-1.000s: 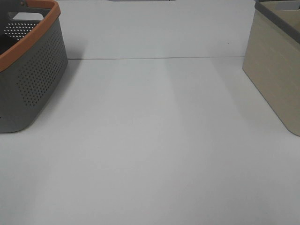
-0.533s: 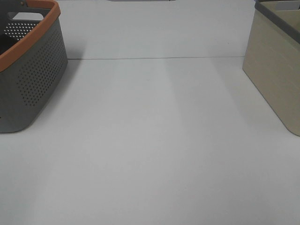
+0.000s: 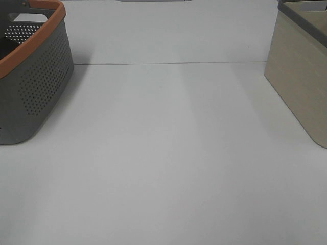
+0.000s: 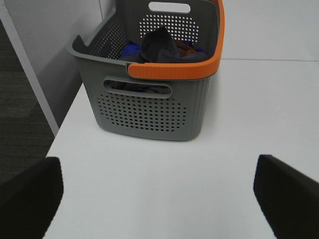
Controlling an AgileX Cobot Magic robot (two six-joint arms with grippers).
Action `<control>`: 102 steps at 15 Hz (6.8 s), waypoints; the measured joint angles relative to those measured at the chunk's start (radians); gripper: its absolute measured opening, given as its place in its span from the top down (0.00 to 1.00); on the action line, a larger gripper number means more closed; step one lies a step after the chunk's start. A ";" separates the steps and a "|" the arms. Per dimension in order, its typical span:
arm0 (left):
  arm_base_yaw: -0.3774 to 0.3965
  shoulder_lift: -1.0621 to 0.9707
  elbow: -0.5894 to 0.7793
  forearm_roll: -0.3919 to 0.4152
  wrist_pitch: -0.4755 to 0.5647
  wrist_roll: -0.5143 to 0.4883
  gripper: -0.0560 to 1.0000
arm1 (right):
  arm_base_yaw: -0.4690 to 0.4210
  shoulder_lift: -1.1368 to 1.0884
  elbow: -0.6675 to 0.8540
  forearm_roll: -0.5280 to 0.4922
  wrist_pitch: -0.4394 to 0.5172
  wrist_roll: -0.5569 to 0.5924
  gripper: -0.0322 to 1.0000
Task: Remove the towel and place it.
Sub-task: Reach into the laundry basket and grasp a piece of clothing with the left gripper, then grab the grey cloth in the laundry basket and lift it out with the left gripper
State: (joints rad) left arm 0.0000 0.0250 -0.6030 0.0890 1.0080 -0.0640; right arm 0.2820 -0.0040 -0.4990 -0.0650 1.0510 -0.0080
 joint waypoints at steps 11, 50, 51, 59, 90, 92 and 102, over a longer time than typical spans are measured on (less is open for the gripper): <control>0.000 0.721 -0.375 0.082 -0.116 -0.012 0.02 | 0.000 0.000 0.000 0.000 0.000 0.000 0.25; 0.195 2.344 -1.522 -0.553 -0.222 1.085 0.23 | 0.000 0.000 0.000 0.000 0.000 0.000 0.25; 0.195 2.347 -1.522 -0.543 -0.214 1.085 0.23 | 0.000 0.000 0.000 0.000 0.000 0.000 0.25; 0.195 2.356 -1.522 -0.482 -0.198 1.041 0.32 | 0.000 0.000 0.000 0.000 0.000 0.000 0.25; 0.082 1.737 -1.522 -0.517 -0.529 0.927 0.95 | 0.000 0.000 0.000 0.000 0.000 0.000 0.25; -0.005 1.729 -1.522 -0.518 -0.640 0.945 0.95 | 0.000 0.000 0.000 0.000 0.000 0.000 0.25; -0.348 1.729 -1.522 -0.521 -0.869 1.082 0.95 | 0.000 0.000 0.000 0.002 0.000 0.000 0.25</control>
State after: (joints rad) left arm -0.3480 1.7540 -2.1250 -0.4320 0.1390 1.0180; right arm 0.2820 -0.0040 -0.4990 -0.0630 1.0510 -0.0080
